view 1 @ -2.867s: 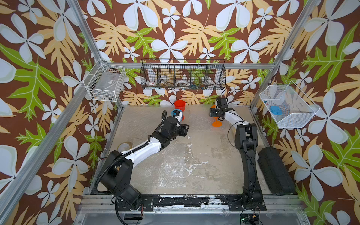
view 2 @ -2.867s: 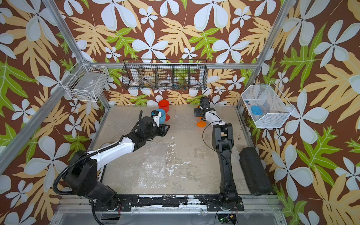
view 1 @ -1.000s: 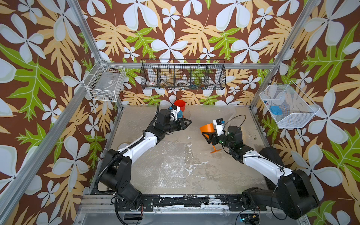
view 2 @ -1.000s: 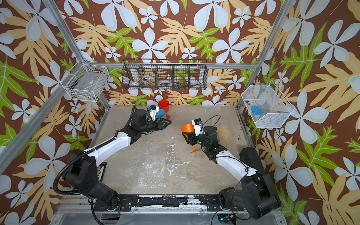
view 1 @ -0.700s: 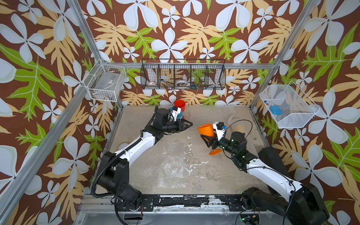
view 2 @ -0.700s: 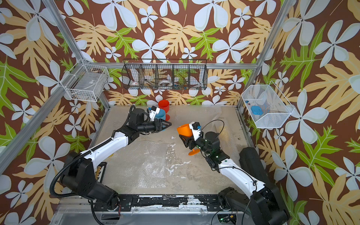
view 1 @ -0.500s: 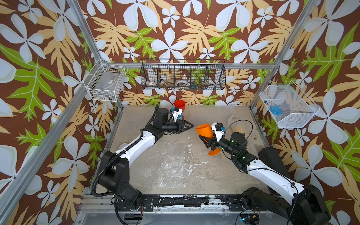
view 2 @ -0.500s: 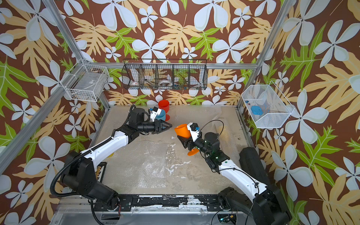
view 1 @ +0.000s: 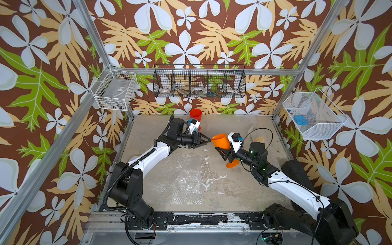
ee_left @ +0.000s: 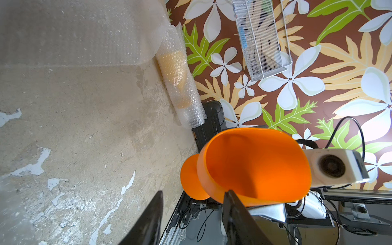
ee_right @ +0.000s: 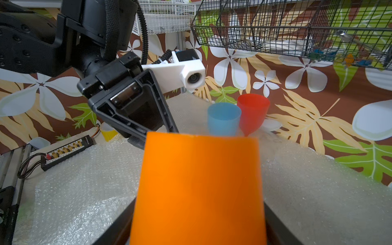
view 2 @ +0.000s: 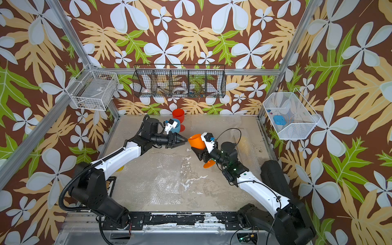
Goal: Unpack wine glasses from bubble wrap
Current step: Pick up the wine glass from the bubble wrap.
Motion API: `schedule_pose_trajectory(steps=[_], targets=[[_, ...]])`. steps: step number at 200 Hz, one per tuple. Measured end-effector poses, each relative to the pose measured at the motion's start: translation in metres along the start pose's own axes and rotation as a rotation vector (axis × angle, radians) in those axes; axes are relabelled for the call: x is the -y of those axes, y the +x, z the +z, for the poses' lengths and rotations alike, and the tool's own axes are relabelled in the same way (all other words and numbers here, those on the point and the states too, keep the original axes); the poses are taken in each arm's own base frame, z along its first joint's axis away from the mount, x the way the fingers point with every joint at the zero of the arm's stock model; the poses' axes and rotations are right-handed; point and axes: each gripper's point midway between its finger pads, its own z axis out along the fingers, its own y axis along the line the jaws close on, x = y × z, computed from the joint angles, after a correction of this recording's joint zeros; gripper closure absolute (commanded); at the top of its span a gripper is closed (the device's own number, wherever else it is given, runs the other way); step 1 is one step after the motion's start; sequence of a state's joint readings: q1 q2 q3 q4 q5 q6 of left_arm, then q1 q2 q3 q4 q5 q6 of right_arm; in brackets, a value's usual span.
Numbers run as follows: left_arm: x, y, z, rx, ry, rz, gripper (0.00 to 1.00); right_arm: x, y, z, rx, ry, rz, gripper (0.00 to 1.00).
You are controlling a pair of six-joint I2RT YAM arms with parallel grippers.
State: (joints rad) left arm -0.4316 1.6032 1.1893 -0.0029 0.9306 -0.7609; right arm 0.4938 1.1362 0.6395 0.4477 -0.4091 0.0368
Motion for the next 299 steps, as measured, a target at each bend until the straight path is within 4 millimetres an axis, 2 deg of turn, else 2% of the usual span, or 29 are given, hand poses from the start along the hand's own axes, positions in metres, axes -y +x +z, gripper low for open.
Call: schedule_pose_trajectory(steps=[18,57,107,155,187,229,238,280,299], targets=[[0.004,0.000,-0.002,-0.004,0.012,0.002,0.51,-0.001,0.003,0.001,-0.010,0.002,-0.007,0.36],[0.009,-0.014,-0.020,0.052,0.023,0.009,0.52,-0.009,0.008,0.002,-0.028,-0.026,-0.015,0.36],[0.000,-0.006,-0.017,0.030,0.016,-0.031,0.58,-0.025,-0.001,0.014,-0.025,-0.072,-0.054,0.36],[-0.005,-0.001,-0.015,0.022,0.005,-0.025,0.63,-0.021,-0.003,0.024,-0.049,-0.062,-0.078,0.36],[-0.013,-0.001,-0.009,0.021,-0.023,-0.016,0.71,-0.020,0.007,0.034,-0.110,-0.080,-0.087,0.36],[-0.027,-0.003,-0.011,0.043,-0.101,-0.015,0.95,-0.019,0.009,0.042,-0.132,-0.092,-0.122,0.35],[-0.029,-0.004,-0.011,0.048,-0.116,-0.015,1.00,-0.018,0.008,0.045,-0.135,-0.094,-0.126,0.34],[-0.029,-0.010,-0.016,0.061,-0.169,0.029,1.00,-0.016,0.010,0.050,-0.136,-0.092,-0.125,0.19],[-0.023,-0.013,-0.019,0.062,-0.199,0.073,1.00,-0.016,0.008,0.050,-0.115,-0.085,-0.110,0.16]])
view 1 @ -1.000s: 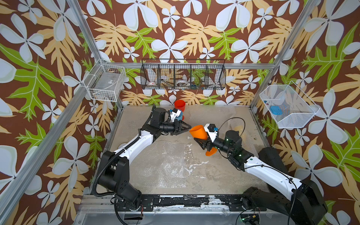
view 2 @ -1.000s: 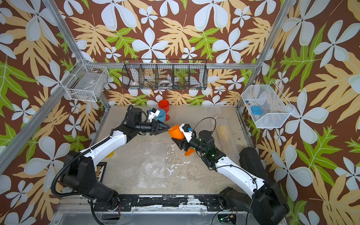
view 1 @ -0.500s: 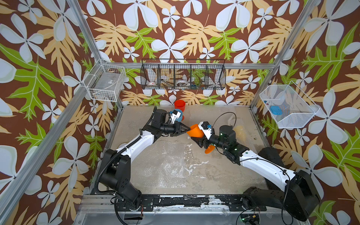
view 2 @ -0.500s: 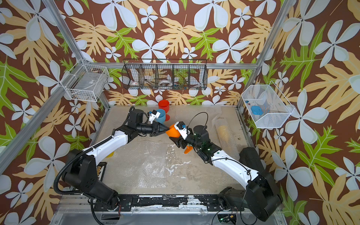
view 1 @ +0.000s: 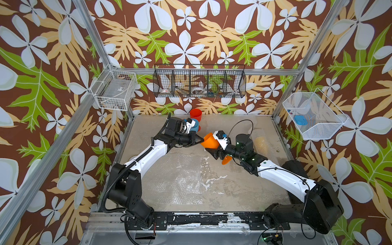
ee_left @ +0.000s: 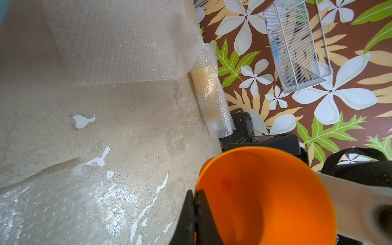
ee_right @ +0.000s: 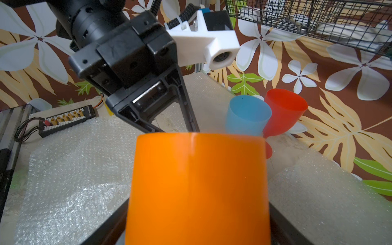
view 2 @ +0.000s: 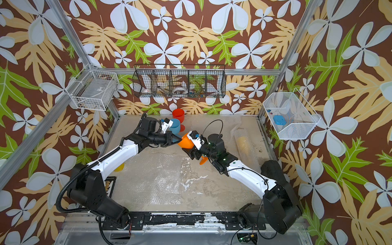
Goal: Unpack wine glasses from bubble wrap
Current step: Pick up the wine glass from the bubble wrap, then place the wine glass at the center of the board.
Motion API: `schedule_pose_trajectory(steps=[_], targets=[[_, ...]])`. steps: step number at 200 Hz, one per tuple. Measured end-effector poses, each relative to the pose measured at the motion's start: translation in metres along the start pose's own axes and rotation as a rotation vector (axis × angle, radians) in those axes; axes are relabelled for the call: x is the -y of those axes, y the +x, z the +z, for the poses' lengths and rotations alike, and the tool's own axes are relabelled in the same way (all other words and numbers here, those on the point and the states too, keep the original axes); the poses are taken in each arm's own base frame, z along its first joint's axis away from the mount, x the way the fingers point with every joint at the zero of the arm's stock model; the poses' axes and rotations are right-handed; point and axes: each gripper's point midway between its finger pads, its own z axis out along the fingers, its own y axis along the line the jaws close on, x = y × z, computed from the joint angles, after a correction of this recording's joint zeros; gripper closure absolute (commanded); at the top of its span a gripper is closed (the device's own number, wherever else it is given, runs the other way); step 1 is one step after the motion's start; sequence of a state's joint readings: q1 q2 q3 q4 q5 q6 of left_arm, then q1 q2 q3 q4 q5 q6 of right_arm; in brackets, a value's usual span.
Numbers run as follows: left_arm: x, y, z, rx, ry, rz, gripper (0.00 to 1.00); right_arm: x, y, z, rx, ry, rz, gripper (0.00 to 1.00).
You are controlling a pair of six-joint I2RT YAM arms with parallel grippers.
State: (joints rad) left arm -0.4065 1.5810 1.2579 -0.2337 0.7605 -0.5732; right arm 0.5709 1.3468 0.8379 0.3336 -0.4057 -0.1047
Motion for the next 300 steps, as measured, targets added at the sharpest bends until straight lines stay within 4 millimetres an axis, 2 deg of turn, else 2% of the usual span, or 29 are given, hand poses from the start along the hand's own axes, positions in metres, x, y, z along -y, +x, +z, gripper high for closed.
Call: schedule_pose_trajectory(steps=[49,95,143,183,238,249,266,285,300], targets=[[-0.008,-0.004,-0.007,0.008,-0.140,0.082,1.00,0.000,0.012,-0.004,0.007,0.032,0.043,0.14],[-0.047,-0.019,-0.020,0.091,-0.380,0.118,1.00,0.009,0.018,-0.015,0.013,0.102,0.084,0.14],[-0.083,-0.041,-0.035,0.195,-0.602,0.147,1.00,0.018,0.034,-0.020,-0.016,0.173,0.129,0.15],[-0.111,-0.058,-0.036,0.244,-0.743,0.160,1.00,0.019,0.043,-0.022,-0.034,0.194,0.153,0.15],[-0.128,-0.070,-0.036,0.276,-0.826,0.170,1.00,0.020,0.043,-0.023,-0.033,0.202,0.152,0.15],[-0.129,-0.071,-0.037,0.282,-0.832,0.171,0.88,0.021,0.044,-0.023,-0.034,0.207,0.152,0.15],[-0.128,-0.073,-0.038,0.289,-0.836,0.176,0.82,0.024,0.045,-0.023,-0.038,0.221,0.155,0.15],[-0.127,-0.075,-0.038,0.296,-0.832,0.180,0.68,0.029,0.046,-0.023,-0.048,0.238,0.169,0.15],[-0.127,-0.075,-0.037,0.296,-0.831,0.180,0.61,0.041,0.045,-0.026,-0.050,0.281,0.197,0.15]])
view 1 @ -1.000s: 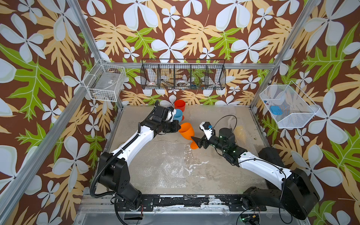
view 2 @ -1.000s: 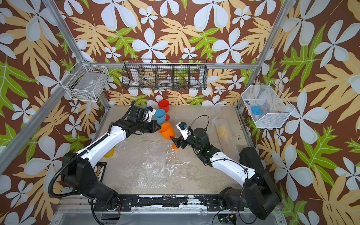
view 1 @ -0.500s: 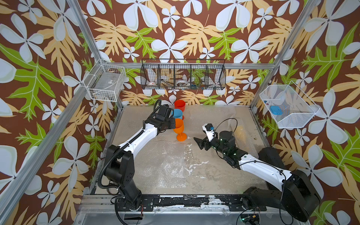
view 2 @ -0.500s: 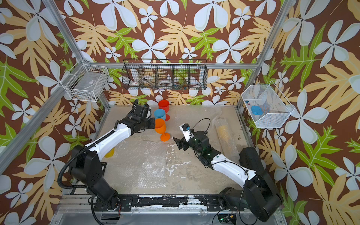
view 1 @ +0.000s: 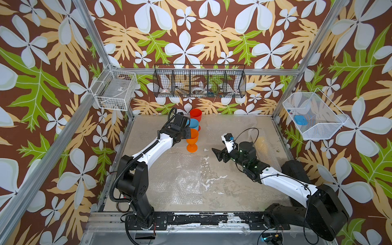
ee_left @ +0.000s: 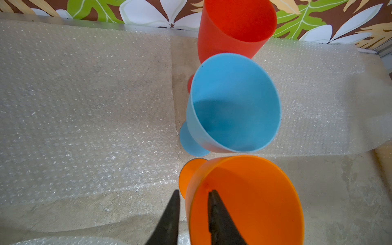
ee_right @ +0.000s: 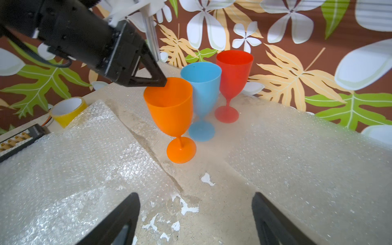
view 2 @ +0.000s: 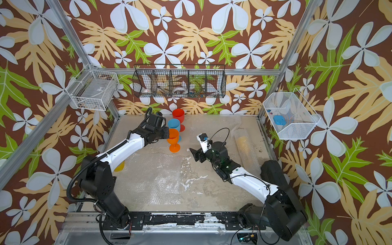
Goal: Unpack wine glasses from bubble wrap
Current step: Place the wine glass at the center of the board.
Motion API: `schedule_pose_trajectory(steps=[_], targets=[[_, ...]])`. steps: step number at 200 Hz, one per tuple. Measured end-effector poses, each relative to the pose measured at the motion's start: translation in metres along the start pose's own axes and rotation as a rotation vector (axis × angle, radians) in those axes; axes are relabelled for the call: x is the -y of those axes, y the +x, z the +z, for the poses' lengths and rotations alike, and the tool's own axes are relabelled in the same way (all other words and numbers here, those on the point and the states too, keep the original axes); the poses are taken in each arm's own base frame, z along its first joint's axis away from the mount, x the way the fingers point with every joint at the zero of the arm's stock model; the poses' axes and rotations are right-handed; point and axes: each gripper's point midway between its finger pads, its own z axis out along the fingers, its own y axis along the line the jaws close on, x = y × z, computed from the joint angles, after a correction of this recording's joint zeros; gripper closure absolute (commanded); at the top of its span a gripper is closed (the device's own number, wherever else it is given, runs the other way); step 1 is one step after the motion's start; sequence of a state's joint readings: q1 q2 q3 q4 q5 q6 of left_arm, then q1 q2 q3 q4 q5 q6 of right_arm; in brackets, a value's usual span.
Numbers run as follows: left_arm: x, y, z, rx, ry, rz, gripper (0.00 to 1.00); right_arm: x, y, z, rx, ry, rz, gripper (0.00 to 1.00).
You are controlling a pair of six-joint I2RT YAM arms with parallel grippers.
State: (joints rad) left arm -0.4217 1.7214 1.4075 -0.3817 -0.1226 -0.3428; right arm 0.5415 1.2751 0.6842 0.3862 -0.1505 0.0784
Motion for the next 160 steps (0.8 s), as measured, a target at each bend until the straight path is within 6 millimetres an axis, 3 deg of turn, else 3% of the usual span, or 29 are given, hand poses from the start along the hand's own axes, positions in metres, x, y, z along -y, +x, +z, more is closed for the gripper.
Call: schedule_pose_trajectory(steps=[38,51,81,116,160], targets=[[0.004,0.000,-0.002,-0.003,0.020,0.000,0.50,0.049,-0.006,-0.006,-0.017,0.139,0.110,0.13],[0.005,-0.003,-0.009,0.012,0.032,0.002,0.45,0.074,-0.009,-0.013,-0.025,0.220,0.157,0.10],[0.014,-0.010,-0.034,0.084,0.107,-0.004,0.44,0.145,-0.009,-0.042,-0.051,0.455,0.266,0.04],[0.028,0.001,-0.059,0.135,0.205,-0.016,0.44,0.217,0.025,-0.081,-0.148,0.683,0.396,0.01],[0.053,0.019,-0.072,0.150,0.344,-0.013,0.44,0.260,0.070,-0.102,-0.287,0.837,0.469,0.00]])
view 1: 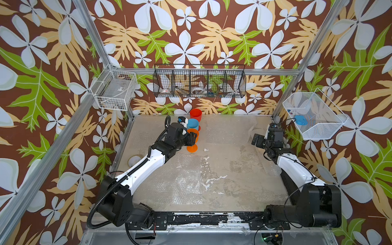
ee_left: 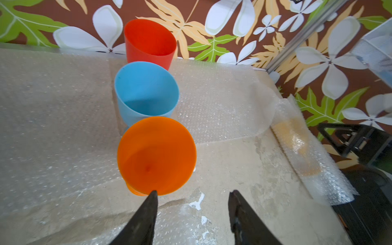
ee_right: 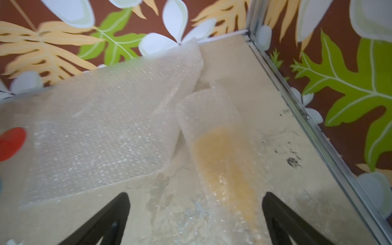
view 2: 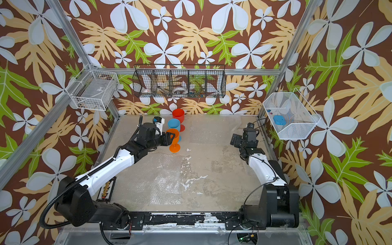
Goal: Unpack wine glasses from bubble wrap
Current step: Place the wine glass at the center of the board, then move the bubble wrap to the center of the board.
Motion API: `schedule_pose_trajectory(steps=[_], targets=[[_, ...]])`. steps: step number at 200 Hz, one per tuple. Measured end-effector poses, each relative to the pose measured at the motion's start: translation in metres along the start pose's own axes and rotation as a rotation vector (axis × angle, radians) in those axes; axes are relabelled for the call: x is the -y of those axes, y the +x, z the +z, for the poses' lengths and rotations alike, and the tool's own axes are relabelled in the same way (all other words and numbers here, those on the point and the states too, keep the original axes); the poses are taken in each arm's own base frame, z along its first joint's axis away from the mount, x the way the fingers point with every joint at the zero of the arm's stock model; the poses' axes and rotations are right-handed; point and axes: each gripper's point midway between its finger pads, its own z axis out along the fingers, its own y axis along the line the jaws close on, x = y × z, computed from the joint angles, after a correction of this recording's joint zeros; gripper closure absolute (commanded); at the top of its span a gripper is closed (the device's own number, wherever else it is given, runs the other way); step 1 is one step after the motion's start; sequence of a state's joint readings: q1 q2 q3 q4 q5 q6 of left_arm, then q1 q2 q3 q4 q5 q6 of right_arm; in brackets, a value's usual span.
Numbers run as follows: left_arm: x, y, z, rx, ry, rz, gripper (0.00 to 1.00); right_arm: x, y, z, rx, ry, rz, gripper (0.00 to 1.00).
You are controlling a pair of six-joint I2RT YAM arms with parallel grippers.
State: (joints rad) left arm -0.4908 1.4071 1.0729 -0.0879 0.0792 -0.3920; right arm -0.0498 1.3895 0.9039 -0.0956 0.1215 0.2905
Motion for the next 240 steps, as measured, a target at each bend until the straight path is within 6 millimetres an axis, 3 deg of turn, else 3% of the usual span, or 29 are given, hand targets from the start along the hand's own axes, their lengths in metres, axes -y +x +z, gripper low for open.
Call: schedule_pose_trajectory(steps=[24,53,74,167,189,218,240], targets=[[0.008,0.019,-0.002,-0.028,0.059,-0.019,0.44,0.011,0.010,0.010,-0.047,0.062,-0.028,0.00],[0.025,0.044,-0.008,-0.068,0.163,-0.030,0.44,0.028,0.007,0.024,-0.091,0.133,-0.065,0.00],[0.027,0.054,-0.009,-0.090,0.187,-0.049,0.44,0.027,0.011,0.034,-0.137,0.143,-0.102,0.00],[0.042,0.055,-0.018,-0.092,0.273,-0.068,0.44,0.026,0.067,0.053,-0.349,0.112,-0.159,0.04],[0.043,0.055,-0.018,-0.092,0.279,-0.068,0.44,0.025,0.072,0.053,-0.362,0.103,-0.162,0.09],[0.044,0.056,-0.018,-0.096,0.284,-0.070,0.44,0.020,0.081,0.053,-0.385,0.066,-0.148,0.23],[0.045,0.057,-0.018,-0.101,0.290,-0.070,0.44,0.014,0.094,0.047,-0.410,0.026,-0.124,0.26]])
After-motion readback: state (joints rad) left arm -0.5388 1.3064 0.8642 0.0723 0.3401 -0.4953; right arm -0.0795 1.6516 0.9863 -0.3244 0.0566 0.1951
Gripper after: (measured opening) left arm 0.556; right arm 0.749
